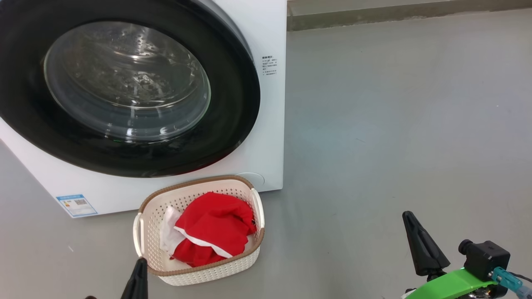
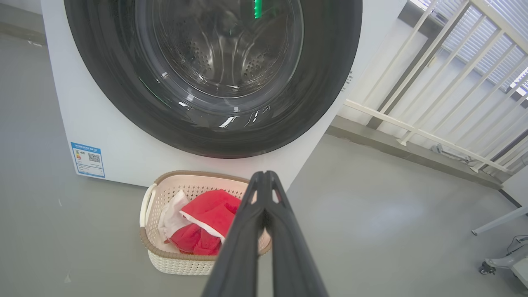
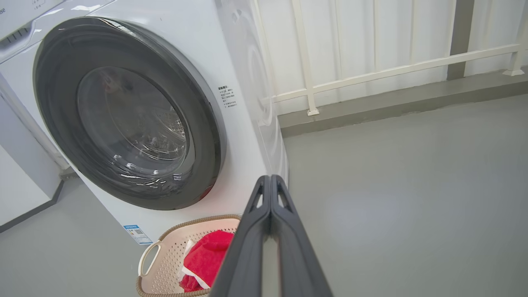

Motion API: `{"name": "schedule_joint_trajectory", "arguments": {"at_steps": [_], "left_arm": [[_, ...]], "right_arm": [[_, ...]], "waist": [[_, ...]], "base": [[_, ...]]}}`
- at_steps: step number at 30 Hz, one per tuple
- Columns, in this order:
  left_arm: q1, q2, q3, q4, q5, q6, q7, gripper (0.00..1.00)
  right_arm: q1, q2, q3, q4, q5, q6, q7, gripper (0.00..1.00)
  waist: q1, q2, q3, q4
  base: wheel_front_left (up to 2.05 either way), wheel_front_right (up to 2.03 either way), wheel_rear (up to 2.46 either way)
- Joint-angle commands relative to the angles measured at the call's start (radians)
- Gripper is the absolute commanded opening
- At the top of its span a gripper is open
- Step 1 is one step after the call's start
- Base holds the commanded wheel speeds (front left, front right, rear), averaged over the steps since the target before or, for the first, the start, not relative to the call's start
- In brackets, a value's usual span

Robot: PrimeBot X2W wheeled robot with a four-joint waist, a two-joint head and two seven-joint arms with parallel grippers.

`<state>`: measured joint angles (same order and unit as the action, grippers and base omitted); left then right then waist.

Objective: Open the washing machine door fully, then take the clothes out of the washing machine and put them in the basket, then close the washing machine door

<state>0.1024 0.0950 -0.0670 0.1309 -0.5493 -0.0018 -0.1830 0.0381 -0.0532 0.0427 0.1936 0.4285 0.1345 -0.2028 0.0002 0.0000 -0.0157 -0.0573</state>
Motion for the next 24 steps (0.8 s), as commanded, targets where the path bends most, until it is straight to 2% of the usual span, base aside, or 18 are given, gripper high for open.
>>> {"name": "schedule_joint_trajectory", "arguments": {"at_steps": [1, 24], "left_arm": [[-0.038, 0.005, 0.018, -0.019, -0.026, -0.010, 0.006, 0.00], [-0.076, -0.006, 0.054, 0.010, -0.252, -0.036, 0.070, 0.00]], "right_arm": [[-0.044, -0.011, -0.005, -0.022, 0.028, -0.001, 0.003, 0.00], [-0.065, -0.019, -0.023, -0.007, 0.292, -0.001, 0.059, 0.00]], "waist": [[-0.0002, 0.0000, 0.000, 0.001], [-0.0002, 0.0000, 0.004, 0.013]], "base": [[0.00, 0.00, 0.00], [0.00, 0.00, 0.00]]}}
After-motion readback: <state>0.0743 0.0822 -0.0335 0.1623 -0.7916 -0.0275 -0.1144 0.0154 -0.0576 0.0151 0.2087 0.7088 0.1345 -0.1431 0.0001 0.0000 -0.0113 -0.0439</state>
